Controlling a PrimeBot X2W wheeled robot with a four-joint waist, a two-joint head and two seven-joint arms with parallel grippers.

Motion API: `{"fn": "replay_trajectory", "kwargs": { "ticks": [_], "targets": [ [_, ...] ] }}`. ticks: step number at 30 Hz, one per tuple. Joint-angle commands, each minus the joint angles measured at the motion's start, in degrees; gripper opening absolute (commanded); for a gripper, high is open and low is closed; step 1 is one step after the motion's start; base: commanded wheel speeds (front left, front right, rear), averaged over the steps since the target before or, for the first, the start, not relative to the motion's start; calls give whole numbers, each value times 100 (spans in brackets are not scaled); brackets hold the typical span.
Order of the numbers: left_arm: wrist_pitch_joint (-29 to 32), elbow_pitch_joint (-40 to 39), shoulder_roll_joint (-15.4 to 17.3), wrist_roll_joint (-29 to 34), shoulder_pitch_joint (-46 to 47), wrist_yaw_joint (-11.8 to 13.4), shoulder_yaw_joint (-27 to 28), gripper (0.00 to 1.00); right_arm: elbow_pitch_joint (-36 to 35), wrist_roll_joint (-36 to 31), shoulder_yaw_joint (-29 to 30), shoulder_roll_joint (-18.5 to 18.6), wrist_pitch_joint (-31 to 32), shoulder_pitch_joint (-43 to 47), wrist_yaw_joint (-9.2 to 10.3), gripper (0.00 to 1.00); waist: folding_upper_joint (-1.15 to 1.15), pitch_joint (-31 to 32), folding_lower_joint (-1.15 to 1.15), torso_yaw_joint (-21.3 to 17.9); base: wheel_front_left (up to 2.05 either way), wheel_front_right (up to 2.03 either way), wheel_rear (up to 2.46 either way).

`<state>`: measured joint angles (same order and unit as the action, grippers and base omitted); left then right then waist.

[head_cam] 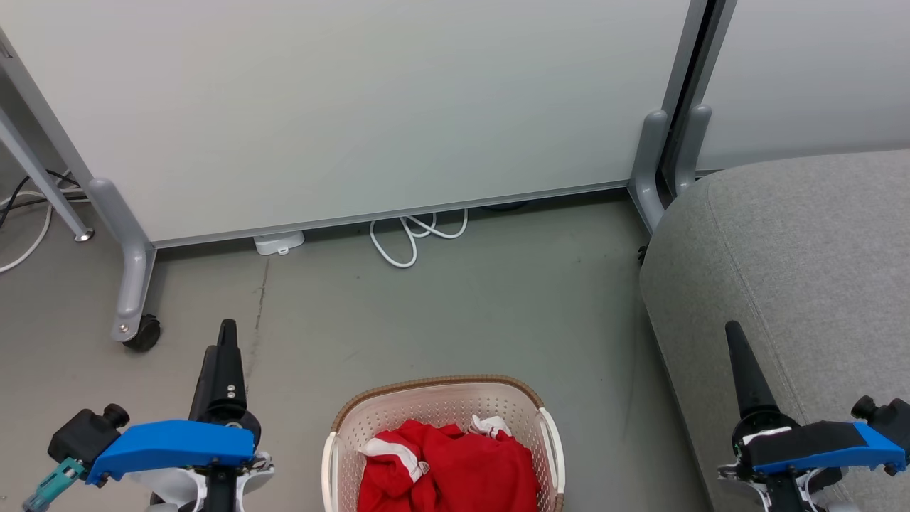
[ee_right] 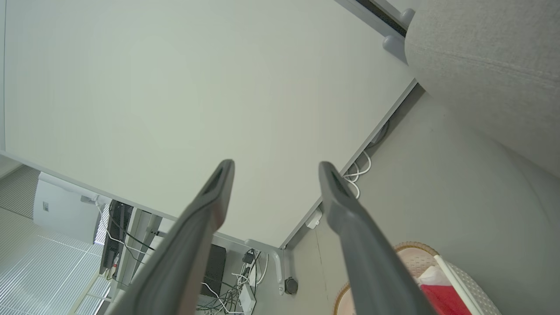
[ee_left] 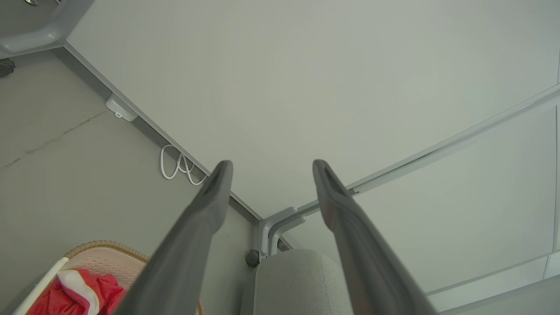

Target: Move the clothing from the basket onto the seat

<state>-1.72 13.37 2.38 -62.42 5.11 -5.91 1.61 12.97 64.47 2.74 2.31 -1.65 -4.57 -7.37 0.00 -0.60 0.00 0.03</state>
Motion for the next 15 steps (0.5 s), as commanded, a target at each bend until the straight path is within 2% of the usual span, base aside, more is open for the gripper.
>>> {"fn": "replay_trajectory", "kwargs": {
  "ticks": [1, 15],
  "targets": [
    [-54, -110, 44, 251, 193, 36, -53, 100, -118, -243, -36, 37, -62, -179, -8, 100, 0, 0, 0, 2, 0, 0, 0],
    [-331, -70, 49, 1830, 200, 197, -421, 100, -121, -1803, -345, 46, -338, -183, -9, 100, 0, 14, 0, 19, 0, 0, 0]
  ]
}}
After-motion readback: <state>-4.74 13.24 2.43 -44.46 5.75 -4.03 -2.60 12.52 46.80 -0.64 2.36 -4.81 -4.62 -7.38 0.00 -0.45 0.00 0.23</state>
